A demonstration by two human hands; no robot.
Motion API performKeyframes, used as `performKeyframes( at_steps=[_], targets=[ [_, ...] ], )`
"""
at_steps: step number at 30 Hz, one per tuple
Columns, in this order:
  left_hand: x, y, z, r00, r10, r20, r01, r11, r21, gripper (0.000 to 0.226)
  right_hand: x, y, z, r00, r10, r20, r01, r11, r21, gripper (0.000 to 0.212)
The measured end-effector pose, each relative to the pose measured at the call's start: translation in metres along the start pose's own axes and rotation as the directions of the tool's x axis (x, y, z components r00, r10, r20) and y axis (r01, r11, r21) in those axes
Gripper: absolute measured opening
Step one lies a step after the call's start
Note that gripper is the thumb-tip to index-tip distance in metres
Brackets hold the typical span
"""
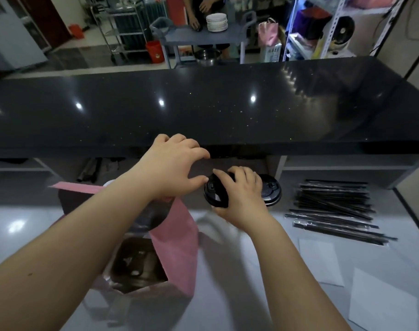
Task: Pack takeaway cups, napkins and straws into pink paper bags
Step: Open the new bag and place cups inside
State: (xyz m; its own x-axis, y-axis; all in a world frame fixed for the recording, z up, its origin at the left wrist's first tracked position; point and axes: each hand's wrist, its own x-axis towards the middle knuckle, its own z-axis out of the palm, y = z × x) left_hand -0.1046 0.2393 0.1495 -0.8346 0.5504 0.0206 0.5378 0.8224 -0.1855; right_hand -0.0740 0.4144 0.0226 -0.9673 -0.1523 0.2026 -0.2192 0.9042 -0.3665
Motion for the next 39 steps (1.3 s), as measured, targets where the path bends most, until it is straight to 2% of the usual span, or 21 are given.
performKeyframes(
  at_steps=[4,6,10,15,21,24,27,31,33,36,39],
  targets=[
    [-0.007,-0.005,-0.02,1.0,-0.019,-0.025,0.018,0.999,-0.033,0.056,-0.011,-0.013,-0.035,0.997,-0.06,-0.042,0.067,0.984,0.168,0.091],
    [-0.014,-0.008,-0.028,0.998,-0.016,-0.055,0.013,0.999,-0.052,0.055,-0.015,-0.022,-0.05,0.996,-0.061,-0.066,0.072,0.98,0.186,0.092],
    [-0.035,-0.015,-0.035,0.995,-0.027,-0.098,0.017,0.995,-0.098,0.052,-0.023,-0.041,-0.069,0.994,-0.031,-0.108,0.048,0.986,0.16,0.088],
    [-0.065,-0.03,-0.031,0.992,-0.057,-0.116,0.039,0.988,-0.148,0.055,-0.024,-0.068,-0.082,0.988,-0.024,-0.154,0.027,0.999,0.018,0.084],
    [-0.106,-0.058,-0.03,0.983,-0.042,-0.18,-0.002,0.971,-0.238,0.053,-0.03,-0.116,-0.096,0.941,-0.091,-0.325,0.066,0.994,-0.086,0.079],
    [-0.13,-0.079,-0.026,0.981,-0.038,-0.189,-0.024,0.949,-0.313,0.048,-0.033,-0.145,-0.101,0.912,-0.116,-0.393,0.09,0.992,-0.084,0.079],
    [-0.152,-0.102,-0.014,0.975,-0.054,-0.215,-0.044,0.904,-0.425,0.037,-0.038,-0.174,-0.102,0.894,-0.103,-0.437,0.13,0.991,0.034,0.082],
    [-0.178,-0.125,0.012,0.982,-0.06,-0.177,-0.034,0.873,-0.486,0.029,-0.053,-0.212,-0.09,0.936,-0.059,-0.348,0.194,0.91,0.366,0.077],
    [-0.187,-0.135,0.026,0.983,-0.056,-0.175,-0.032,0.887,-0.461,0.03,-0.06,-0.227,-0.078,0.962,-0.051,-0.269,0.174,0.873,0.456,0.076],
    [-0.198,-0.147,0.04,0.98,-0.051,-0.194,-0.045,0.887,-0.46,0.034,-0.065,-0.24,-0.057,0.986,-0.056,-0.156,0.122,0.883,0.454,0.076],
    [-0.21,-0.152,0.049,0.989,-0.071,-0.127,-0.002,0.868,-0.497,0.059,-0.068,-0.249,-0.043,0.997,-0.058,-0.06,0.075,0.933,0.351,0.073]
  ],
)
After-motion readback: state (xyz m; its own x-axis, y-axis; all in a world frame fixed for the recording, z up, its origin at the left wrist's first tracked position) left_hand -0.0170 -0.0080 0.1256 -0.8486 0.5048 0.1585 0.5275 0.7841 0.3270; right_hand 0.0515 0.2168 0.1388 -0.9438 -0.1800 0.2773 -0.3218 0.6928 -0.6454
